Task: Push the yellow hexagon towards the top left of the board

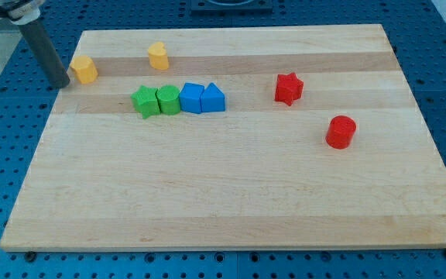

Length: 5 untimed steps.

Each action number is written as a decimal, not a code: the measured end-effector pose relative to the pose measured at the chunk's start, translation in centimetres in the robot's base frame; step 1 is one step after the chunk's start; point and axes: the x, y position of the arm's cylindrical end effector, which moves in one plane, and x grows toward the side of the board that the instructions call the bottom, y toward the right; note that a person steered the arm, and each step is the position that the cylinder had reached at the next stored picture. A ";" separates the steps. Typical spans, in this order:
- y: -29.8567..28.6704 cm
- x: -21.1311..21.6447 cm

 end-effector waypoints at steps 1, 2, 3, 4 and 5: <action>4.1 -1.3; 6.9 -6.0; 7.3 -6.8; 6.9 -5.3; 4.4 -0.8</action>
